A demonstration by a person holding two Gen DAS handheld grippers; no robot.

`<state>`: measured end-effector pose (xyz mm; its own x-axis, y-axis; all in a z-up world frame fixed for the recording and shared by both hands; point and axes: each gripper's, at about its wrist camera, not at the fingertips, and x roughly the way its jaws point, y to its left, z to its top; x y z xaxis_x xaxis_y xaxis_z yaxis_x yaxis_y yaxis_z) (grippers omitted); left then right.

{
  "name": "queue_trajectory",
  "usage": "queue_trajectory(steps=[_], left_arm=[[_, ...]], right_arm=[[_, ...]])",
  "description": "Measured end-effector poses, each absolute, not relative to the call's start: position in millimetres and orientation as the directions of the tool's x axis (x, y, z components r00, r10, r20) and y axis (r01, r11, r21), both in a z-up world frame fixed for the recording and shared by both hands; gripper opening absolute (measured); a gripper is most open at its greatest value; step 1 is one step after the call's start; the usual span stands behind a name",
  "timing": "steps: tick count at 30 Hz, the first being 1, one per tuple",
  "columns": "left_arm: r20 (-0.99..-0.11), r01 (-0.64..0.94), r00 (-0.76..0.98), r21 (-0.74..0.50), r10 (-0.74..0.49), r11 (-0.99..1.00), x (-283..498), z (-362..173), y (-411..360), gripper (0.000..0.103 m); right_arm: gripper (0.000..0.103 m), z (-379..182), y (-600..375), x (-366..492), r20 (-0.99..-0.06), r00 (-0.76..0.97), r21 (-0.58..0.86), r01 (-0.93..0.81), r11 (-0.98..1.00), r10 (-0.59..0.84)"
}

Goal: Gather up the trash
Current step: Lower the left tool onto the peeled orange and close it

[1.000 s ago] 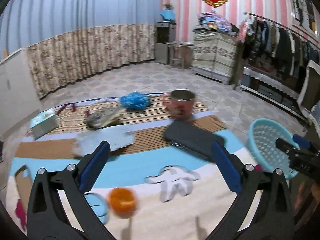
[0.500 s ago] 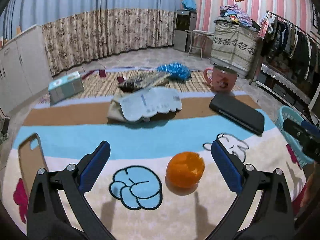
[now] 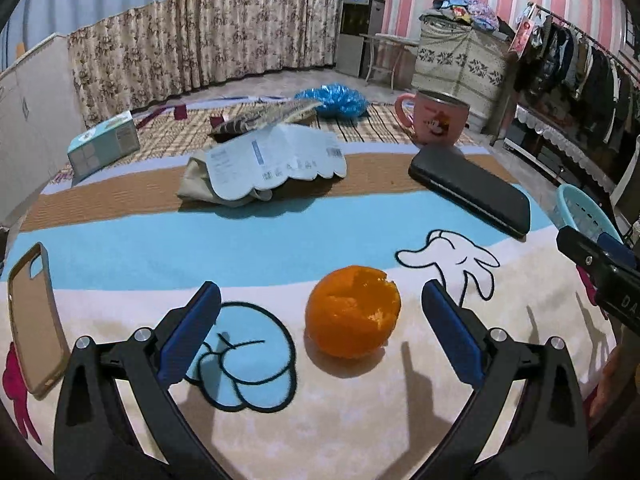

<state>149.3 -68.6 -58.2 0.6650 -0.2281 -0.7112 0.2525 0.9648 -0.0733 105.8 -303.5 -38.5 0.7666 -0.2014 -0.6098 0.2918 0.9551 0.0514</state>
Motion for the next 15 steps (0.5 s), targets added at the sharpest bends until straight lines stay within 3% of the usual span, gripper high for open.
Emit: queue_trajectory(steps=[7,12,15], left_arm=[[-0.732,0.286,0.639,-0.059,-0.236,0.956,150,-65,-78,0.079],[-0.754,0.298,0.600,-0.102,-0.269,0.949,155,-70,-77,0.055],[-0.753,0.303,0.590,-0.126,-0.290,0.945,155,-70,-75,0.046]], right_arm=[[0.099,-39,-302,106,-0.608,0.767,0.041,0.290,0.956,-0.207],[0.099,-38,-300,105,-0.608,0.767,0.031,0.281,0.959,-0.205],[0.099,-39,-299,106,-0.610,0.767,0.031,0.276,0.961,-0.201]])
